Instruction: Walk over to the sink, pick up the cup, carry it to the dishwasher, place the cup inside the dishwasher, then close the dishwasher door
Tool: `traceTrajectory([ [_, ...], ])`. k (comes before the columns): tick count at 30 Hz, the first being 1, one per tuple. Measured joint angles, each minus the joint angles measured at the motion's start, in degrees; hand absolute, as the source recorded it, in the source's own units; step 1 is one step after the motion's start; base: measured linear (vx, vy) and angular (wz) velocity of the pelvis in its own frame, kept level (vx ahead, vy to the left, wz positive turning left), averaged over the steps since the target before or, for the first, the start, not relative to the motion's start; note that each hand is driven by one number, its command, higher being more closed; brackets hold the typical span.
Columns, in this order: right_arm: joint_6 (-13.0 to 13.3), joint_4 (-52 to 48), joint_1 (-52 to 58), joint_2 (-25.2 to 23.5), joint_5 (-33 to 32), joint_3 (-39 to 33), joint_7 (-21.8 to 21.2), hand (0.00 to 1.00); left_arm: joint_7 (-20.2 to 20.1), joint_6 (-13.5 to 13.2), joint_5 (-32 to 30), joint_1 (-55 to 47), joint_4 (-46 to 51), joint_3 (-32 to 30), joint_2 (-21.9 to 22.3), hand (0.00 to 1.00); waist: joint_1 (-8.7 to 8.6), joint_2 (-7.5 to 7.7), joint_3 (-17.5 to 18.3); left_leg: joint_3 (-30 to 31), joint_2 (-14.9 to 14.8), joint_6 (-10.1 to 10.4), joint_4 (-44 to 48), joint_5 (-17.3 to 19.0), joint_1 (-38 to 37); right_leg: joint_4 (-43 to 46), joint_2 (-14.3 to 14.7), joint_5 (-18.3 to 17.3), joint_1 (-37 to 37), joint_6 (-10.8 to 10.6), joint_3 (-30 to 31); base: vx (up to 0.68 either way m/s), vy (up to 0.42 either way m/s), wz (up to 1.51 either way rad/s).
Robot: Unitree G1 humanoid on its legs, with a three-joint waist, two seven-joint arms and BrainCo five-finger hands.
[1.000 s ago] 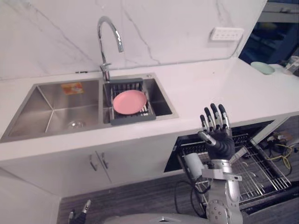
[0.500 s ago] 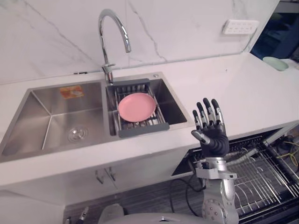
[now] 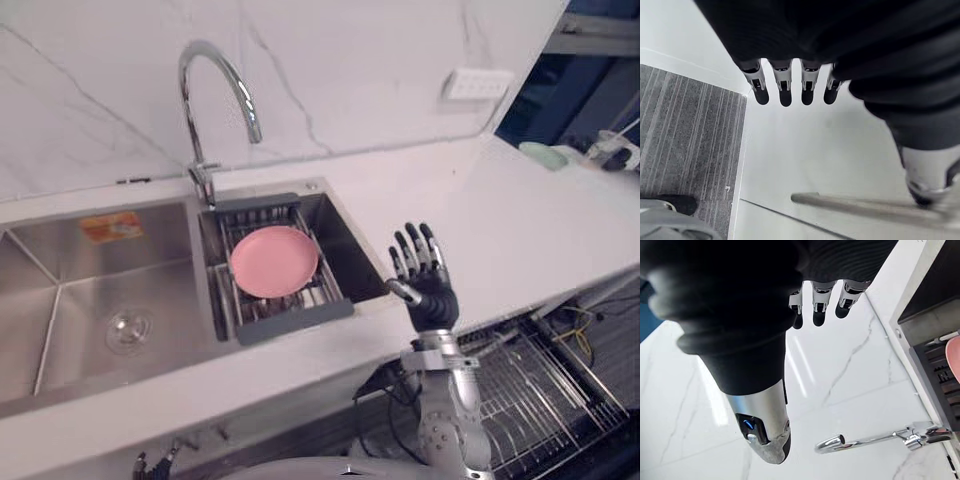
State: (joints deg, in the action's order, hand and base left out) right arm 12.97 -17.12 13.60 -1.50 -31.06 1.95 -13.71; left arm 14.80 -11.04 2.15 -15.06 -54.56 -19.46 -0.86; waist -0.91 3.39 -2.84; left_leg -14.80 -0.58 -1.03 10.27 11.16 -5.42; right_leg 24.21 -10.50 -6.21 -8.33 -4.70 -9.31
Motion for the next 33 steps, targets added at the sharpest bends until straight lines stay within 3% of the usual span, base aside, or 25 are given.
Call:
traceTrajectory([
  [3,1.3,-0.1,-1.5,0.5,-0.1,-1.0,0.0,0.0,1.2,0.9,0.0,0.1,0.2,-2.0,2.1,0.0,0.16,-2.36,-0.5,1.0,-1.7,0.2,-0.2,-0.1,-0.1,-9.9,2.4,2.6,5.1,0.6,-1.1,0.2,-0.091,0.02],
  [5,1.5,-0.3,-1.9,0.8,-0.3,-2.4,0.1,0.0,1.3,1.5,0.0,0.0,0.2,-4.3,3.4,0.0,0.46,-2.99,-0.5,1.6,-2.0,0.3,-1.5,-0.2,-2.1,-14.1,3.1,3.9,8.6,0.4,-2.2,0.15,-0.031,0.11],
  [9,1.3,-5.5,-2.5,0.2,-0.5,-2.7,0.1,0.0,1.2,1.7,-0.1,-0.4,2.3,-5.3,4.4,0.0,1.3,-2.45,-0.1,2.6,-1.7,0.4,-3.4,-0.1,-2.6,-22.0,3.7,6.9,12.5,-0.5,-3.6,0.06,0.021,0.12],
  [10,0.5,-6.7,-2.3,-0.7,-0.5,-2.1,0.0,0.0,2.3,0.6,-1.2,0.3,3.8,-5.0,4.5,0.0,1.67,-0.81,1.0,3.5,0.0,0.5,-5.6,-2.3,-0.7,-25.9,2.9,8.7,12.3,-1.2,-4.1,0.0,0.0,0.0],
  [20,0.3,-6.7,-2.4,-0.7,0.0,-2.7,0.0,0.0,1.7,0.7,-1.2,0.5,3.8,-5.2,4.4,0.0,1.68,-0.56,1.1,3.4,0.0,0.4,-7.1,-3.5,-0.9,-25.8,2.6,9.4,12.3,-0.9,-5.8,-0.05,-0.011,0.03],
  [22,-0.3,-6.6,-2.4,-0.5,2.9,-2.8,0.0,0.0,1.0,0.7,-1.2,0.5,3.8,-5.4,4.2,0.0,1.78,-0.34,1.3,3.3,-0.1,0.5,-7.7,-3.7,-1.1,-25.9,2.6,9.5,12.4,-0.9,-6.2,-0.08,-0.016,0.0],
  [27,-0.5,-6.6,-2.6,4.2,21.5,-2.7,0.2,0.0,-0.3,1.2,-1.3,1.0,1.8,-7.6,3.9,0.0,1.09,0.04,2.1,0.4,-0.6,1.7,-10.2,-4.6,-1.7,-27.3,2.7,10.5,12.5,-0.9,-8.2,-0.07,-0.022,0.04],
  [28,-0.7,-6.4,-2.6,5.8,28.2,-2.7,0.1,0.0,-0.7,1.2,-1.3,1.1,1.1,-7.3,3.4,0.0,0.86,0.06,2.3,0.4,-0.5,1.5,-11.2,-5.4,-1.7,-27.5,2.7,10.5,12.4,-0.8,-8.8,-0.05,-0.023,0.08],
  [33,-3.0,0.3,-6.7,11.6,43.0,-3.3,0.2,0.0,-1.3,2.0,-3.7,1.0,-1.3,-2.8,0.0,0.0,0.81,0.22,2.6,0.7,-0.2,1.8,-13.3,-7.2,-2.0,-28.7,2.9,10.6,12.2,-1.0,-8.9,-0.04,-0.034,0.05],
])
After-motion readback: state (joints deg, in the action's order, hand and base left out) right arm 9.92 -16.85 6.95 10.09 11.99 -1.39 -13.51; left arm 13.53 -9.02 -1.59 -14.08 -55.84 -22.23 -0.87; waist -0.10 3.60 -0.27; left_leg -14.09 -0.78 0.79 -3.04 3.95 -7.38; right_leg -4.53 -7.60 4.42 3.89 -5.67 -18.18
